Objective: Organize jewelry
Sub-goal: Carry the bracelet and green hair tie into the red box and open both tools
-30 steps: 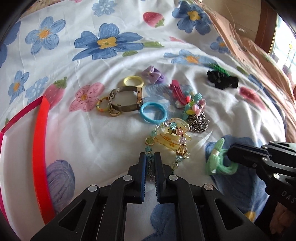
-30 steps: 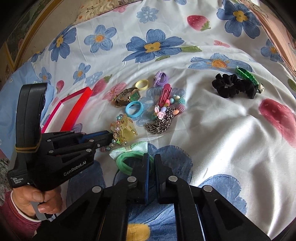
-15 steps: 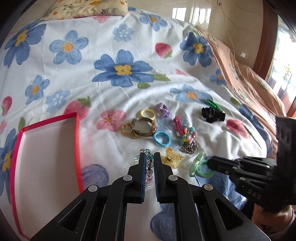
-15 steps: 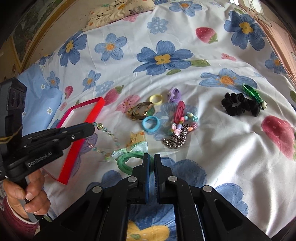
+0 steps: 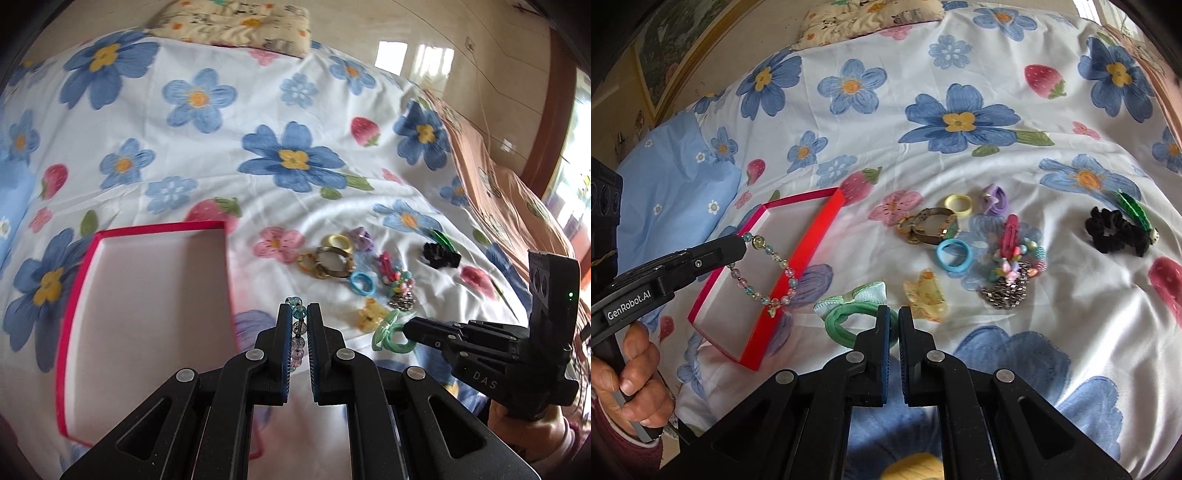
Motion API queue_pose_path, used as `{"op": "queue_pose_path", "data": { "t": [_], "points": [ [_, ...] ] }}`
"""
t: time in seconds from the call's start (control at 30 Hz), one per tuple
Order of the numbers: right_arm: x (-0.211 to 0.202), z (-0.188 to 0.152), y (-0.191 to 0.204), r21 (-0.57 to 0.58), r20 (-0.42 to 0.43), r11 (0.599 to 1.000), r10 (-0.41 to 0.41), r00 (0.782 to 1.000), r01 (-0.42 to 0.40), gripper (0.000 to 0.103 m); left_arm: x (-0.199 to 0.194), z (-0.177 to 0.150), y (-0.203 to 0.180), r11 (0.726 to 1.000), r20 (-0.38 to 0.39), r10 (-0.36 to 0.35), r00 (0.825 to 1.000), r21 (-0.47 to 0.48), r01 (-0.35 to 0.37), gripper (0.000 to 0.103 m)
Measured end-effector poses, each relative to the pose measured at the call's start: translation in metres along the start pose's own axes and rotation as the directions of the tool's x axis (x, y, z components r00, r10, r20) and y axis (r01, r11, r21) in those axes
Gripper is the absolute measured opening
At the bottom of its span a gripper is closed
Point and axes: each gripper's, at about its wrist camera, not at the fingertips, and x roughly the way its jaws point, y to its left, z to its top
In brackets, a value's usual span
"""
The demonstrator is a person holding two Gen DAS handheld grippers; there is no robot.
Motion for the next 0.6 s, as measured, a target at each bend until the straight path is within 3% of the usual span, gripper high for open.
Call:
{"op": "queue_pose_path", "data": {
  "t": [0.6],
  "points": [
    [0.046, 0.007, 0.093, -0.144, -0.085, 0.978, 0.139, 0.987, -0.150, 0.004, -0.038, -0.022, 0.069, 0.983, 0.004, 0.114, 0.994, -0.146, -0.112, 0.007]
  ]
}}
